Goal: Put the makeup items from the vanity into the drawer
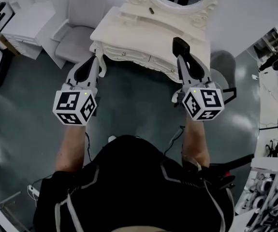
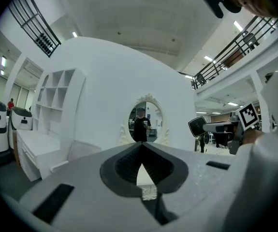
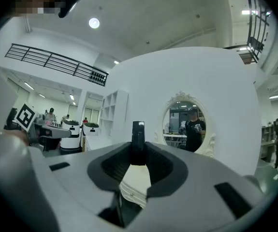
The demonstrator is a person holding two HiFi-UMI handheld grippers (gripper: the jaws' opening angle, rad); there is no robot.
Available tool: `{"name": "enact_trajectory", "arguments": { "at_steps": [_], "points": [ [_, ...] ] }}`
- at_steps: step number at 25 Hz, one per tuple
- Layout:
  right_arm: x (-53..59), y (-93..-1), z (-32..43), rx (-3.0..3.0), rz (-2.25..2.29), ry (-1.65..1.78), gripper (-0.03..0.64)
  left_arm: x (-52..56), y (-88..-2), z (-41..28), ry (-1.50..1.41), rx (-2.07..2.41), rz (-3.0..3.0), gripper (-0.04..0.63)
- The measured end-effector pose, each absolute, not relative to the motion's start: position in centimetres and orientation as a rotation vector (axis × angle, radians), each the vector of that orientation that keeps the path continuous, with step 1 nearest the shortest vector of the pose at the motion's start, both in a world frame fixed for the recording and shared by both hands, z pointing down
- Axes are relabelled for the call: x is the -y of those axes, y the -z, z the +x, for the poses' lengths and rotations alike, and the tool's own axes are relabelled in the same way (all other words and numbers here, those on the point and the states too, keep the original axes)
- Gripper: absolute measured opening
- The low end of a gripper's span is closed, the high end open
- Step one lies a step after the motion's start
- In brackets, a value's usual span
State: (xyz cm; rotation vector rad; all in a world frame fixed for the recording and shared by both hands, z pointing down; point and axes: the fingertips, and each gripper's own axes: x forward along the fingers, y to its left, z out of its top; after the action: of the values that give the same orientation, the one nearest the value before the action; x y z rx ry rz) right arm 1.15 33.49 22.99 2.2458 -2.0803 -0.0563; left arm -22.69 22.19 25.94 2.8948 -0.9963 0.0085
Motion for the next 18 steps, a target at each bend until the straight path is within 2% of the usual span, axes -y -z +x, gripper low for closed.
{"name": "enact_trajectory", "arguments": {
  "at_steps": [12, 18],
  "points": [
    [-31.7, -23.9, -3.6, 2.093, 2.214, 0.037, 0.092, -21.1, -27.6, -25.6, 0.022, 0.920, 2.930, 0.003],
    [-29.3, -24.7, -2.9, 2.128, 2.173, 0.044, 0.092, -19.8, -28.4, -24.5, 0.022, 0.925, 2.934, 0.003]
  ]
}}
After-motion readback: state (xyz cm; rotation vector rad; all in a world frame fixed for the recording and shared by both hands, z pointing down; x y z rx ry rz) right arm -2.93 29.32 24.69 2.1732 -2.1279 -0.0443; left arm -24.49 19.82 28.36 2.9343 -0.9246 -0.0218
